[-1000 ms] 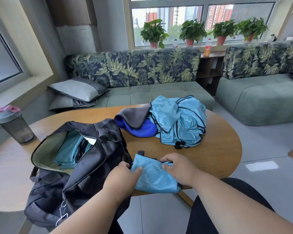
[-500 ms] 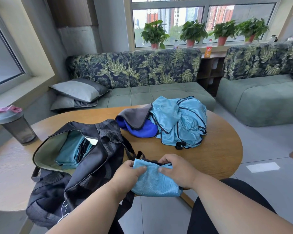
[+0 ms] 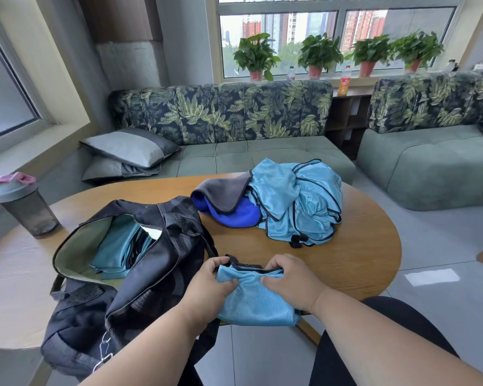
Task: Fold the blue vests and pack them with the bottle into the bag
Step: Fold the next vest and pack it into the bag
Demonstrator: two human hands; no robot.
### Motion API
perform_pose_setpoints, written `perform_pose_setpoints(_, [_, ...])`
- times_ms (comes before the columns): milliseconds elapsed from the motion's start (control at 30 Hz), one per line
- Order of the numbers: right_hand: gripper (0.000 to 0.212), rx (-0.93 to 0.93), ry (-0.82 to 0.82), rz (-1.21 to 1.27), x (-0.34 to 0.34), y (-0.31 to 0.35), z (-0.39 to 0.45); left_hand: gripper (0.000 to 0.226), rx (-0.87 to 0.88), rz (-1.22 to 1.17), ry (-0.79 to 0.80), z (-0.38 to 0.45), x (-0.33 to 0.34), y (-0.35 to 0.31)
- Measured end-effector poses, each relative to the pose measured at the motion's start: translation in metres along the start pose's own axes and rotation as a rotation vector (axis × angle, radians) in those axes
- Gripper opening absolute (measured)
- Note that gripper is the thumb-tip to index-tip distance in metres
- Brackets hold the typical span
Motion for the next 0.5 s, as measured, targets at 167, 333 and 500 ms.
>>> perform_pose_setpoints(167, [0.021, -0.007, 0.122, 0.12, 0.0062, 0.0053, 0.0029, 0.048, 0.039, -0.038, 0.042, -0.0042, 0.0018, -0.0021])
perform_pose_setpoints(333, [0.051, 0.071, 0.105, -0.014, 0.0045, 0.0025, 0.0051, 0.047, 0.074, -0.066, 0.07, -0.0089, 0.0036, -0.0036])
perform_pose_setpoints(500, [0.045, 0.094, 0.176, -0.037, 0.0054, 0.003, 0.0075, 0.049, 0.135, -0.031, 0.102, -0.0085, 0.0043, -0.0045])
Point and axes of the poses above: each hand's wrist, its own z-axis towards the middle knuckle, its own x-axis out of the palm, y = z × x, the point moved 6 cm from there along z, towards the middle knuckle, and after that the axes turned 13 degrees about -z, right-handed, at the moved point
